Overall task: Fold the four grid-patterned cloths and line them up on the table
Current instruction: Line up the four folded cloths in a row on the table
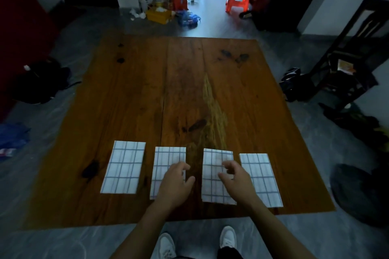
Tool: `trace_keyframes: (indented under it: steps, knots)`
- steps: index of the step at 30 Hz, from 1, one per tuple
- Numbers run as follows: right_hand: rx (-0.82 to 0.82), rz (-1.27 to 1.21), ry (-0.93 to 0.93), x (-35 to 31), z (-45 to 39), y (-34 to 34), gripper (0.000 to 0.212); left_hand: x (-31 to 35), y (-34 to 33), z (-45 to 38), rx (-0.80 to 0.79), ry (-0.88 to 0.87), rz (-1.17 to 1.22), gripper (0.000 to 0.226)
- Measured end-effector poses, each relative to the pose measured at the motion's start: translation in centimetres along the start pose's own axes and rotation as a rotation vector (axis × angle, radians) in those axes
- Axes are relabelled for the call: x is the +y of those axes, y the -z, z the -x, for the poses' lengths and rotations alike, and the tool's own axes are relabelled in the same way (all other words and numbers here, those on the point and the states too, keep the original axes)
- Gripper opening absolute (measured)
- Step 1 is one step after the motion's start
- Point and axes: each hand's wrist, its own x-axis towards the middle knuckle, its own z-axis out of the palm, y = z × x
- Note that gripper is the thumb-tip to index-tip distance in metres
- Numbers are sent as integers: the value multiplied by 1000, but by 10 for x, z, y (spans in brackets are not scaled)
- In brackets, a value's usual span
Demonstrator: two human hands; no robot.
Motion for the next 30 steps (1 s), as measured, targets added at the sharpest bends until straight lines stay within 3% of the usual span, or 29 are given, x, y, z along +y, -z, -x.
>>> trace_keyframes:
  steps: [6, 13, 22, 30]
  knots:
    - [-90, 19, -45, 33, -14, 35, 29, 32, -48, -1, -18, 151, 33, 25]
    - [-219, 37, 0, 51, -11, 44, 19, 38, -79, 3, 54, 248, -48, 33]
    - [-253, 30, -29, 53, -8, 32, 44, 35, -82, 10, 78, 228, -48, 30]
    - [-228, -6, -37, 52, -8, 24, 56, 26, -89, 20, 67, 232, -34, 45]
